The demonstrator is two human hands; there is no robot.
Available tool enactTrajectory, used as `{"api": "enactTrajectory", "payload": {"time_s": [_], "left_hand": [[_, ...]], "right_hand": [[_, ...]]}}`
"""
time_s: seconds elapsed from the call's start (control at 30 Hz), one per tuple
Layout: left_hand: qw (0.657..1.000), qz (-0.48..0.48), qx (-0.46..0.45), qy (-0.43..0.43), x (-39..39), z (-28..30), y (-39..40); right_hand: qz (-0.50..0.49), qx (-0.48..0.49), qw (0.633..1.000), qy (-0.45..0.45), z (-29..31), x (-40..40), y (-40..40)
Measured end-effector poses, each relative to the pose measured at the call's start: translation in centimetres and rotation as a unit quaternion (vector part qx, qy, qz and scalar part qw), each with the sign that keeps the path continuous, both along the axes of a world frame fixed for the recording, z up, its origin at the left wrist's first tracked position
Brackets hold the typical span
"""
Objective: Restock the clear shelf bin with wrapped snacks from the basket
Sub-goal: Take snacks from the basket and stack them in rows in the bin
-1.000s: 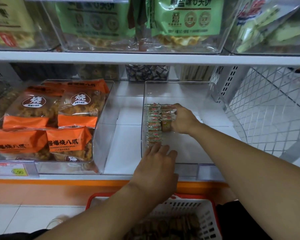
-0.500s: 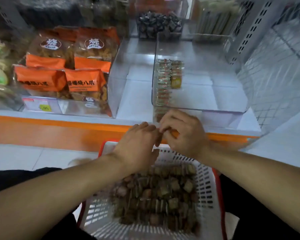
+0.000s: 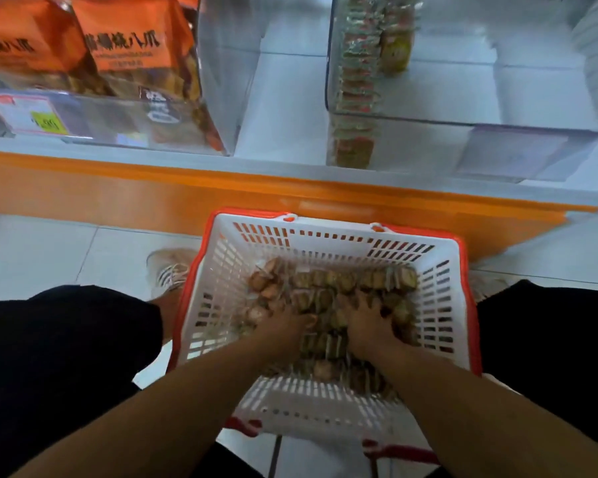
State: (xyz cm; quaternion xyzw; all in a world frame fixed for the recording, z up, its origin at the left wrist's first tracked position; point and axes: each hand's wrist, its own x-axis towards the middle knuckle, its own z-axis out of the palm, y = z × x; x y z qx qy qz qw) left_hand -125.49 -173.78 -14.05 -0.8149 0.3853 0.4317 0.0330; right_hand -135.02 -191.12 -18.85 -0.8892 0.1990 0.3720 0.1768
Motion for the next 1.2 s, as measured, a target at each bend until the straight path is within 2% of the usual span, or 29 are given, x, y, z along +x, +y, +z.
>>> {"api": "enactTrajectory", "payload": {"time_s": [0.1, 0.2, 0.3, 0.4, 0.5, 0.73, 0.87, 0.93, 1.0, 1.07, 1.13, 1.2], "left_hand": [[1.000, 0.011, 0.014, -0.019, -0.9, -3.0, -0.5], [0.999, 0.000, 0.041, -0.032, -0.5, -4.6, -1.1], [0.999, -0.020, 0.024, -0.034, 1.0, -5.2, -1.7], [1.000, 0.002, -0.001, -0.028, 1.7, -5.3, -2.2], [0.999, -0.028, 0.008, -0.031, 2.1, -5.4, -3.0], [0.999, -0.028, 0.046, 0.010, 1.1, -5.9, -3.6], [0.999, 0.021, 0.036, -0.001, 1.1, -6.0, -4.0], [0.999, 0.037, 0.022, 0.003, 1.6, -5.5, -4.0], [0.997, 0.080, -0.011, 0.012, 2.0, -4.4, -3.7], [0.986, 0.152, -0.054, 0.030, 2.4, -2.8, -3.5], [0.958, 0.258, -0.077, 0.102, 2.9, -0.8, -3.5], [0.923, 0.314, -0.071, 0.211, 3.7, 1.5, -3.6]], "right_hand": [[0.000, -0.002, 1.000, -0.001, -1.4, 0.4, -0.6], [0.012, 0.006, 0.999, 0.040, -2.0, 1.3, -1.3], [0.056, 0.004, 0.997, 0.045, -2.2, 2.7, -1.9], [0.077, 0.047, 0.995, 0.052, -2.4, 3.6, -2.1], [0.080, 0.099, 0.991, 0.044, -2.5, 3.8, -2.2], [-0.054, 0.162, 0.982, -0.074, -2.2, 3.1, -1.7], [-0.145, 0.189, 0.967, -0.090, -1.2, 2.9, -2.1], [-0.152, 0.189, 0.967, -0.083, -0.1, 3.2, -2.5], [-0.122, 0.182, 0.974, -0.061, 1.9, 3.8, -2.8], [-0.036, 0.166, 0.985, -0.020, 4.9, 4.6, -2.6], [0.067, 0.141, 0.987, 0.034, 9.0, 5.7, -1.7], [0.171, 0.108, 0.976, 0.084, 13.7, 6.9, -0.7]]}}
